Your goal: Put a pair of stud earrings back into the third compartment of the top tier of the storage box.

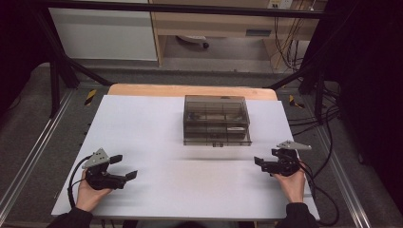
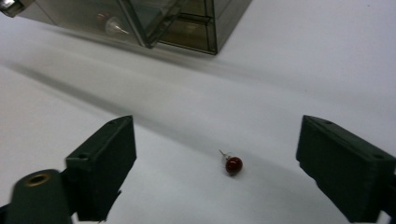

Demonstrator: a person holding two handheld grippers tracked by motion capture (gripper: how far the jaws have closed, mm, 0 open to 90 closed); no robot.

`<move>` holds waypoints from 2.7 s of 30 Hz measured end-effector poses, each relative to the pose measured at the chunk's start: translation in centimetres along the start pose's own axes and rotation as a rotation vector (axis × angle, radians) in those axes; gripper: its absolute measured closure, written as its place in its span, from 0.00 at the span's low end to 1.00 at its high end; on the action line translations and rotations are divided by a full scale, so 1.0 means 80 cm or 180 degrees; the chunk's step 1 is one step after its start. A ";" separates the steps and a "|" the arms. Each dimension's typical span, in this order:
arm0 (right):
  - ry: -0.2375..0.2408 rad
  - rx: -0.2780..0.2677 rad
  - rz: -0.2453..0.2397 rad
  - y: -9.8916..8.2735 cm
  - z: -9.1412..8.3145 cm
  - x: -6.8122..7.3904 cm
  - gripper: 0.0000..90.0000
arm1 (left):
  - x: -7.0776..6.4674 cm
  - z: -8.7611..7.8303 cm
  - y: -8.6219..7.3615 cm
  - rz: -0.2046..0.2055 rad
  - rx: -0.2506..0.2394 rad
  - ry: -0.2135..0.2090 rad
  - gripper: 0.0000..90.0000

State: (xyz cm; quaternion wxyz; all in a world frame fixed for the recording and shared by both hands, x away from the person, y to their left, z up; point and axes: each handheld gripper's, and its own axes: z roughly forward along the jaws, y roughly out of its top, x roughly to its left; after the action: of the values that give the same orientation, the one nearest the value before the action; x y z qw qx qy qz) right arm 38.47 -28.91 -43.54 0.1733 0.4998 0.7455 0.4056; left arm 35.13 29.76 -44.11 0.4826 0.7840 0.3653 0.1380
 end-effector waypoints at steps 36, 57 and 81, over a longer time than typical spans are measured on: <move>-0.0125 0.0297 -0.0230 -0.006 0.021 -0.006 0.83 | 0.000 0.000 0.000 0.0013 0.0012 -0.0010 0.07; -0.0169 0.0356 -0.0285 -0.007 0.023 -0.004 0.89 | 0.000 -0.001 0.000 0.0012 0.0000 -0.0004 0.07; -0.0017 0.0179 -0.0361 0.001 -0.005 0.013 0.89 | 0.000 -0.001 0.000 0.0017 0.0014 -0.0003 0.07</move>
State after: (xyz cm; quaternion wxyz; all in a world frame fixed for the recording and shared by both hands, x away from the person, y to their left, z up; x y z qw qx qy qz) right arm 37.78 -28.13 -43.07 0.1838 0.4625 0.7832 0.3727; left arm 35.08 29.79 -44.11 0.4807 0.7861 0.3633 0.1382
